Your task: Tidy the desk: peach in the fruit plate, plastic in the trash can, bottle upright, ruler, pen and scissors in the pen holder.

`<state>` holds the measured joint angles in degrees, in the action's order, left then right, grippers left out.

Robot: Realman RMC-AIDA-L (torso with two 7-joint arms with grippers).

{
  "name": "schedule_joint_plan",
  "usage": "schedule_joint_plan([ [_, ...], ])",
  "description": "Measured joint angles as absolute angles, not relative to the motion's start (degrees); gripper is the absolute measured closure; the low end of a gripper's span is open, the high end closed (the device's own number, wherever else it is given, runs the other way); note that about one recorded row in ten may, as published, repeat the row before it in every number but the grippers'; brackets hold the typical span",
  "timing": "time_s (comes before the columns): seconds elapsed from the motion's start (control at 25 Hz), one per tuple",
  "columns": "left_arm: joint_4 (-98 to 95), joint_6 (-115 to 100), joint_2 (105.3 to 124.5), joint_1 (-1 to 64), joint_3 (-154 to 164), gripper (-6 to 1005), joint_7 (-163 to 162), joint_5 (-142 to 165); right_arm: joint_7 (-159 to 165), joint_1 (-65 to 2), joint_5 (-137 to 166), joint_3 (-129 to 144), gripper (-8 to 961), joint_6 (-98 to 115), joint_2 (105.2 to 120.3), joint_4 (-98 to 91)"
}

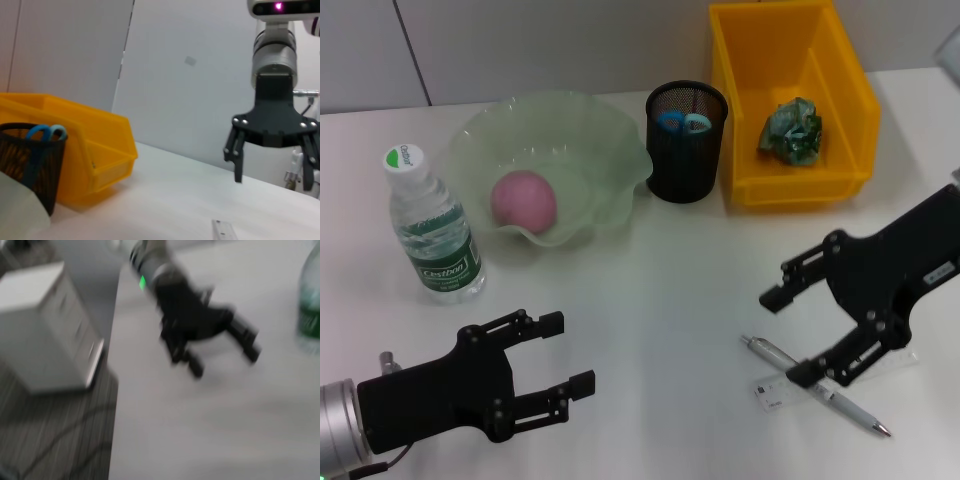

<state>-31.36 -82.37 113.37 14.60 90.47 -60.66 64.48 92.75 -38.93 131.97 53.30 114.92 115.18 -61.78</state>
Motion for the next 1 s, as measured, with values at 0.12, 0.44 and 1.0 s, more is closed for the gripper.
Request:
schedule_joint_plan([
  [0.12, -31.22, -82.16, 113.76, 14.51, 89.22, 202, -60.54, 65.21, 92.68, -39.02, 133.26, 54.51, 138, 114.66, 115.47, -62.34],
  [0.44, -31.19, -81.18, 114.88, 14.22, 88.05, 202, -59.56, 67.96, 90.58, -39.12, 141.9, 64.68, 139, 109.41, 118.96, -65.3],
  [1.0, -31.11, -80.53, 115.55, 13.99, 87.22, 203, -59.5, 68.86, 90.78, -38.84, 143.52, 76.44, 140, 100.37, 119.28, -63.91],
])
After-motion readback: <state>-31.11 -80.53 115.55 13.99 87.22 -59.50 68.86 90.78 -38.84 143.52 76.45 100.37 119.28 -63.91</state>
